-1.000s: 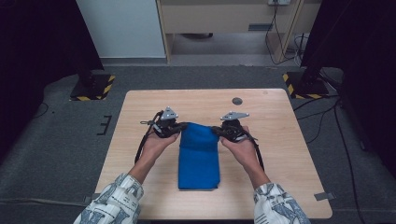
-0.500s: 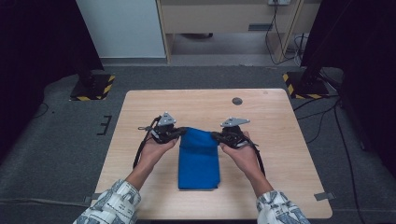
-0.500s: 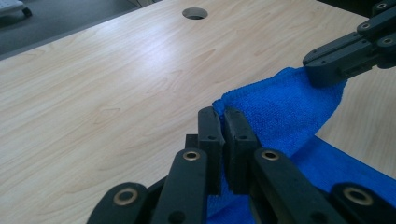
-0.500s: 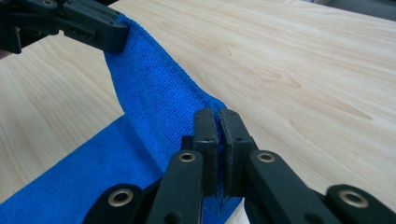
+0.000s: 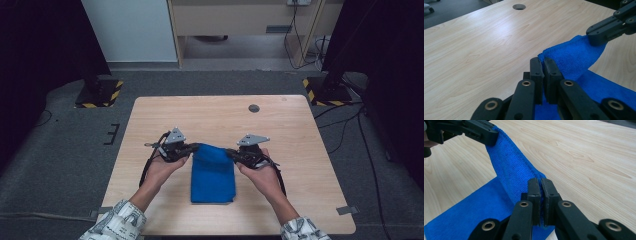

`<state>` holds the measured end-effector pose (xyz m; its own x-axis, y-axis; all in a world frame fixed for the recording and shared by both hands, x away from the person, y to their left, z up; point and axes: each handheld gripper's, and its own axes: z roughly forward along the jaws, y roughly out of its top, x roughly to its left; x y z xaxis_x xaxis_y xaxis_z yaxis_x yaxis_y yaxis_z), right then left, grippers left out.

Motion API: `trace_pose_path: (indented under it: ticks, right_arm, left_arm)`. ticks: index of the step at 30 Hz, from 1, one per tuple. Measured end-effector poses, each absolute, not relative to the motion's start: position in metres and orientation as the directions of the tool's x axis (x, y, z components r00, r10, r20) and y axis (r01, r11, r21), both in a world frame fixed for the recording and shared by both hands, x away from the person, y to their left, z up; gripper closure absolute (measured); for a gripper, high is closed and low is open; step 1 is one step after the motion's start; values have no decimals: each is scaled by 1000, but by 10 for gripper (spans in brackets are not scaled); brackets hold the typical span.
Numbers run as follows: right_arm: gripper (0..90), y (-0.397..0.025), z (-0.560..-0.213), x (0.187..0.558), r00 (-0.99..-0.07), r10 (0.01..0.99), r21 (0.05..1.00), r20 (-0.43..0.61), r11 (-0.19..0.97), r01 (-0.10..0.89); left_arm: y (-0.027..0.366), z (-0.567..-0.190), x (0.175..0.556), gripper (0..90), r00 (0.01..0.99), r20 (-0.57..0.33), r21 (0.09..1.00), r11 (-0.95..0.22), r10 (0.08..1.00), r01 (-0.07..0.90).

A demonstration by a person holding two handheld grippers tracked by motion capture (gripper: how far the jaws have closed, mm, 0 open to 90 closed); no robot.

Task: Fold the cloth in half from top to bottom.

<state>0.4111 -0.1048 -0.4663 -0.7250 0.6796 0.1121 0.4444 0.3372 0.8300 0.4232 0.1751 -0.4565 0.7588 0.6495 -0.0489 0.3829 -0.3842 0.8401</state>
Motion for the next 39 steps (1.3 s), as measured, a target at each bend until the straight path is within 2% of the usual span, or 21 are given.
trace_pose_path:
  ticks: [7,18,27,39]
  right_arm:
    - [866,-104,-463,399,-739,667,830,99,354,431]
    - [860,-104,-478,386,-758,646,809,88,397,433]
    - [857,-107,-478,377,-764,638,815,93,392,426]
    - [849,-105,-486,365,-781,618,806,88,417,421]
  left_arm:
    - [179,-456,410,864,773,-50,844,-387,632,370]
    - [177,-468,395,864,787,-66,837,-396,614,379]
    - [180,-474,381,863,792,-73,836,-396,606,380]
    - [184,-488,368,852,794,-107,818,-400,598,412]
